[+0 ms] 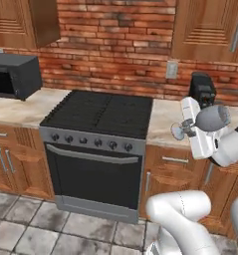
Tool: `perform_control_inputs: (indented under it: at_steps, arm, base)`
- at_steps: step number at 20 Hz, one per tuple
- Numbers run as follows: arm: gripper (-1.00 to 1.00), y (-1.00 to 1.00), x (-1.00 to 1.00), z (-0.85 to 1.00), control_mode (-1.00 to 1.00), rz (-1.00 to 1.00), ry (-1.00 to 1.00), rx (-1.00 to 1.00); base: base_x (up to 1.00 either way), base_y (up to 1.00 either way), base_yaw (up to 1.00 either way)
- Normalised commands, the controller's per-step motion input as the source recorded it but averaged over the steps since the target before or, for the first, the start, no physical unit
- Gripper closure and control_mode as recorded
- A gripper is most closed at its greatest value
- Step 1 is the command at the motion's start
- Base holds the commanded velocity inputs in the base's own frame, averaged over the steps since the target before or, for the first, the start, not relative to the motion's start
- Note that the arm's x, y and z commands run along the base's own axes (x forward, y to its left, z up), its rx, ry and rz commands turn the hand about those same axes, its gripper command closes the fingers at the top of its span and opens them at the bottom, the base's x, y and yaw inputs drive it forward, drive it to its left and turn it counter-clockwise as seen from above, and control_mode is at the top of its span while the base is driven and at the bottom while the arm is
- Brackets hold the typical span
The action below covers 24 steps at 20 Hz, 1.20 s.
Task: Retrieve the wine glasses from the counter and place one next to each plate.
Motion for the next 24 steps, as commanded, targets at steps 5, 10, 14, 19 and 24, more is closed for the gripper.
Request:
perform_control_inputs:
  at_steps: [5, 10, 14, 19, 24]
  arm:
    - [1.0, 0.0, 0.0, 0.0, 1.0, 0.0, 0.0, 0.0]
    - [1.0, 0.0, 0.0, 0.0, 1.0, 0.0, 0.0, 0.0]
    - [1.0, 0.0, 0.0, 0.0, 1.0, 0.0, 0.0, 0.0]
    - [1.0, 0.0, 0.0, 0.0, 1.0, 0.0, 0.0, 0.0]
    - [1.0, 0.0, 0.0, 0.0, 1.0, 0.0, 0.0, 0.0]
  base:
    - [0.0, 0.0, 1.0]
    - [0.0, 0.0, 1.0]
    - [0.0, 0.0, 1.0]
    - [1.0, -0.14, 0.11]
    - [1.0, 0.53, -0.22]
